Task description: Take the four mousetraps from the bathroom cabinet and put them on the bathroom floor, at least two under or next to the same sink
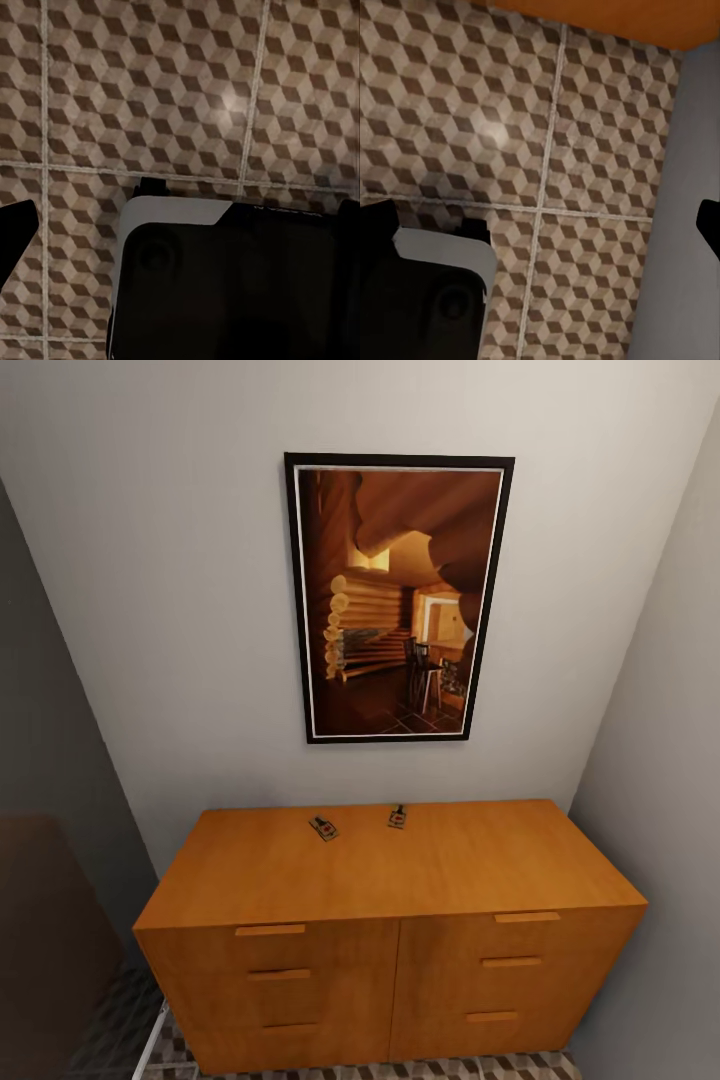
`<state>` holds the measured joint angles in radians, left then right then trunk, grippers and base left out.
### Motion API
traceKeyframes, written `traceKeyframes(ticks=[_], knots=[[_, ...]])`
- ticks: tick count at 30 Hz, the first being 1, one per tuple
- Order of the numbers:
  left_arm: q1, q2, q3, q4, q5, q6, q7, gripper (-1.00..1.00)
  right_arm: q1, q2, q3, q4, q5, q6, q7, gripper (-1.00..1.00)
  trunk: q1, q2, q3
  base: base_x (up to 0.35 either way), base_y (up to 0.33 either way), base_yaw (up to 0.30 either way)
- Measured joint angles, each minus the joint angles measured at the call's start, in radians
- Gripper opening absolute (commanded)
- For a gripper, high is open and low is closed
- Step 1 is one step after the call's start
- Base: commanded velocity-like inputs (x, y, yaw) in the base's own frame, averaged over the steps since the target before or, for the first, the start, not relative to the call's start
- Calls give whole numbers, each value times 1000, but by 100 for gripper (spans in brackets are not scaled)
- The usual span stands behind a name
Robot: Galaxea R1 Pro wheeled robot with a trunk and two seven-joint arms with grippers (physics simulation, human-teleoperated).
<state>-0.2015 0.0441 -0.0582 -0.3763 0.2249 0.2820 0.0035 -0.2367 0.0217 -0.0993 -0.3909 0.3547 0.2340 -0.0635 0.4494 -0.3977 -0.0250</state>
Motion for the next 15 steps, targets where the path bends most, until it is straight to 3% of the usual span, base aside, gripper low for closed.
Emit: traceKeyframes(ticks=[6, 15], knots=[[0, -1, 1, -90, -2, 53, 0, 100, 1, -1, -3, -106, 1, 71, 92, 100, 0, 0, 0, 0, 0, 0], [0, 0, 1, -112, -3, 67, 0, 100, 1, -2, -2, -136, 0, 83, 117, 100, 0, 0, 0, 0, 0, 0]])
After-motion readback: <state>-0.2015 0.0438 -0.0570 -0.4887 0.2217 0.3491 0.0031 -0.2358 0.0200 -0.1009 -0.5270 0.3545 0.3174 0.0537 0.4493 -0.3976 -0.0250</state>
